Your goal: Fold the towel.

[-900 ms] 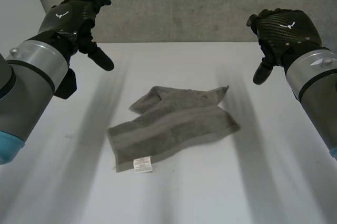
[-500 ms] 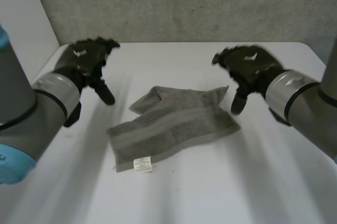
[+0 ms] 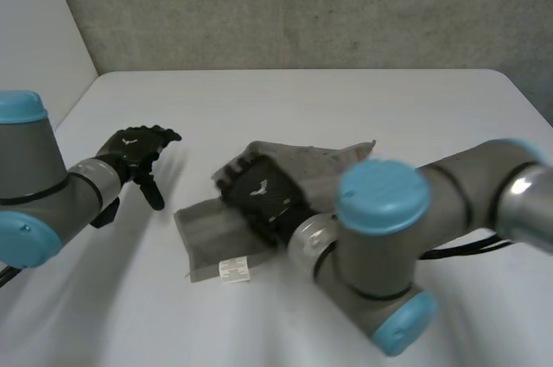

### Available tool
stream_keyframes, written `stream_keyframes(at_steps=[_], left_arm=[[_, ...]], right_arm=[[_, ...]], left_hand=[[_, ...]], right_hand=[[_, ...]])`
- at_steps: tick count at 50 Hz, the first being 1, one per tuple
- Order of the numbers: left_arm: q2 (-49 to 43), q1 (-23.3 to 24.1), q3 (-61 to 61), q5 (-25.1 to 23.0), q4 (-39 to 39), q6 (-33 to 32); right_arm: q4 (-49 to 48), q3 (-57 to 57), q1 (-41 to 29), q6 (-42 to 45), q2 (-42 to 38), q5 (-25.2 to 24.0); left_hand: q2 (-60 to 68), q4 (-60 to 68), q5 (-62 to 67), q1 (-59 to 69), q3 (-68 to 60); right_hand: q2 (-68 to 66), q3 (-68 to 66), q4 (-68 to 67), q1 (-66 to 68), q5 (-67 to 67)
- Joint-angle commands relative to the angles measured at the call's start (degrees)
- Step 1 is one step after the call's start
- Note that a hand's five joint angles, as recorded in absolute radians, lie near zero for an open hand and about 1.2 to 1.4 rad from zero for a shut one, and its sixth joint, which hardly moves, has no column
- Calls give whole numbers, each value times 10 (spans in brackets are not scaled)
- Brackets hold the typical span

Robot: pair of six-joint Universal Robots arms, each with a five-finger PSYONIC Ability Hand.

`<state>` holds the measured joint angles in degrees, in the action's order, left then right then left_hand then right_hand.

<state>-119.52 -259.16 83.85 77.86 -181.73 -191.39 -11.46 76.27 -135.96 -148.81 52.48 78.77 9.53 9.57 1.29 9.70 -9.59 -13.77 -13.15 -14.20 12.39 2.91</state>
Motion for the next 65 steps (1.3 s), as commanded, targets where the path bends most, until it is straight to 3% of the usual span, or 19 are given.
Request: stream_keyframes(at_steps=[1, 5, 7, 8, 9, 10, 12, 21, 23, 26, 29, 31, 34, 36, 42, 50, 56, 60, 65], left_arm=[[13, -8, 5, -2, 1, 18], [19, -7, 9, -2, 1, 27], [26, -6, 14, -3, 0, 30], [26, -6, 14, -3, 0, 30], [30, -6, 17, -3, -2, 30], [30, -6, 17, -3, -2, 30], [34, -6, 19, -3, -7, 30], [33, -3, 23, -3, -14, 30], [34, 1, 28, -4, -15, 29], [33, 4, 29, -5, -15, 28], [30, 15, 28, -8, -16, 26], [24, 35, 22, -10, -26, 26], [20, 45, 20, -10, -38, 26], [9, 71, 18, -10, -65, 25], [-22, 114, 2, -8, -87, 25], [-115, 174, -95, 0, -81, 23], [-160, 177, -152, 19, -58, 14], [-195, 177, -201, 37, -24, -10], [-208, 177, -219, 39, 5, -41]], right_arm=[[15, -100, -43, 56, -93, 26], [29, -138, -44, 57, -121, 60], [43, -168, -44, 57, -139, 90], [43, -168, -44, 57, -139, 90], [49, -172, -43, 54, -139, 97], [49, -172, -43, 54, -139, 97], [56, -166, -36, 49, -124, 100], [52, -65, 13, 19, 23, 98], [58, -9, 56, -13, 94, 100], [58, 23, 82, -33, 126, 96], [58, 81, 143, -69, 180, 77], [58, 127, 210, -89, 214, 39], [58, 146, 236, -95, 224, 13], [57, 179, 276, -111, 231, -40], [54, 215, 328, -171, 233, -86], [8, 243, 387, -265, 235, -85], [-4, 249, 403, -280, 235, -87], [-5, 249, 404, -279, 235, -89], [-7, 248, 403, -278, 235, -89]], left_hand=[[12, 12, -6, 10, -11], [12, 12, -6, 10, -11], [12, 12, -6, 10, -11], [12, 12, -6, 10, -11], [10, 10, -7, 9, -10], [10, 10, -7, 9, -10], [12, 12, -6, 10, -11], [10, 10, -7, 9, -10], [9, 8, -9, 7, -8], [9, 8, -9, 7, -8], [7, 6, -11, 5, -6], [7, 6, -11, 5, -6], [7, 6, -11, 5, -6], [7, 6, -11, 5, -6], [9, 8, -9, 7, -8], [20, 20, 3, 19, -20], [69, 69, 52, 67, -69], [173, 173, 155, 171, -172], [187, 186, 169, 185, -186]], right_hand=[[24, 17, 28, -10, -15], [-64, -70, -60, 78, 73], [-296, -303, -292, 310, 305], [-298, -304, -294, 312, 306], [-446, -452, -442, 460, 455], [-448, -454, -443, 461, 456], [-661, -667, -657, 675, 670], [-662, -668, -658, 676, 671], [-662, -668, -658, 676, 671], [-662, -668, -658, 676, 671], [-662, -668, -658, 676, 671], [-662, -668, -658, 676, 671], [-662, -668, -658, 676, 671], [-662, -668, -658, 676, 671], [-662, -668, -658, 676, 671], [-662, -668, -658, 676, 671], [-662, -668, -658, 676, 671], [-662, -668, -658, 676, 671], [-662, -668, -658, 676, 671]])
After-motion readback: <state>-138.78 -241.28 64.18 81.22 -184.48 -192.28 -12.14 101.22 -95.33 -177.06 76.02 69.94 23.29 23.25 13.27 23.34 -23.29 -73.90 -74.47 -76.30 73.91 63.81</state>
